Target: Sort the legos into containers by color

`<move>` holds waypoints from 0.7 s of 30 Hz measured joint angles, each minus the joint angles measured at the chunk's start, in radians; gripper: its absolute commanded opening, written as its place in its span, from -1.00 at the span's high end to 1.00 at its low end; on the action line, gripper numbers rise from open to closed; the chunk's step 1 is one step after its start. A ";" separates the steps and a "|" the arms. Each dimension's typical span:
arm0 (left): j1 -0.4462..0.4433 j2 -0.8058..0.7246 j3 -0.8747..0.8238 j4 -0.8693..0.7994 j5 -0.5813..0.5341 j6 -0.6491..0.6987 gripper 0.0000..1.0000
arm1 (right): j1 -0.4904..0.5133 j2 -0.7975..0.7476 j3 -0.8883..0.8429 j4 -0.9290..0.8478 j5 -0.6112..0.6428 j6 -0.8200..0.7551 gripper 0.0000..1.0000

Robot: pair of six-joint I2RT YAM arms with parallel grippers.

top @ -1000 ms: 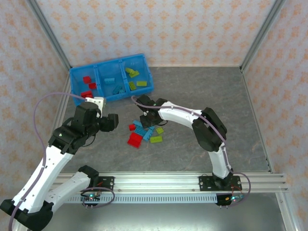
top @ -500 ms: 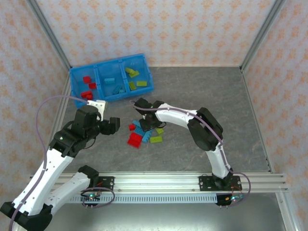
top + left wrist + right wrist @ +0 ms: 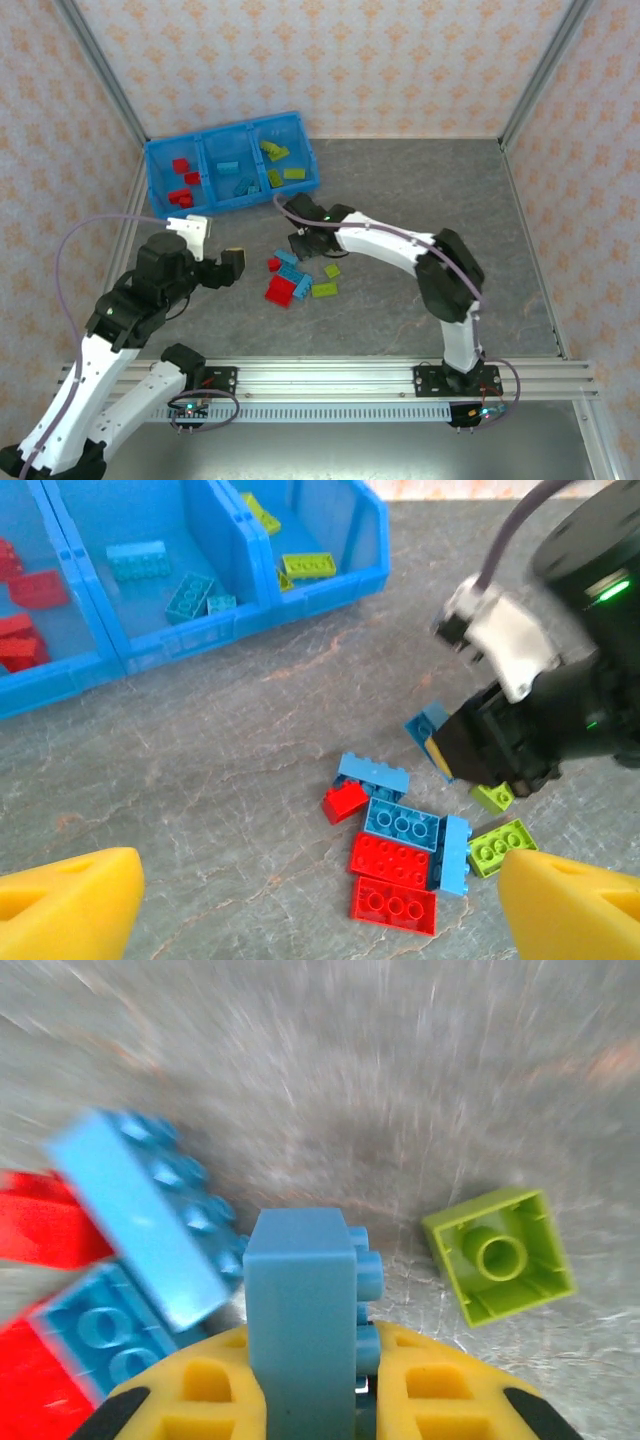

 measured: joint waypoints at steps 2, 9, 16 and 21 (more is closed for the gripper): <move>0.002 -0.042 -0.006 0.005 -0.005 0.001 -0.88 | 0.000 -0.070 -0.012 0.114 -0.029 -0.009 0.74; 0.011 -0.118 -0.016 0.008 -0.080 0.011 -0.90 | 0.002 0.121 0.267 0.444 -0.071 -0.068 0.83; 0.013 -0.116 -0.026 0.008 -0.126 0.019 -0.89 | 0.002 0.688 0.937 0.400 0.012 -0.164 0.83; 0.019 -0.099 -0.026 0.007 -0.133 0.019 -0.90 | 0.002 0.921 1.172 0.394 0.066 -0.212 0.52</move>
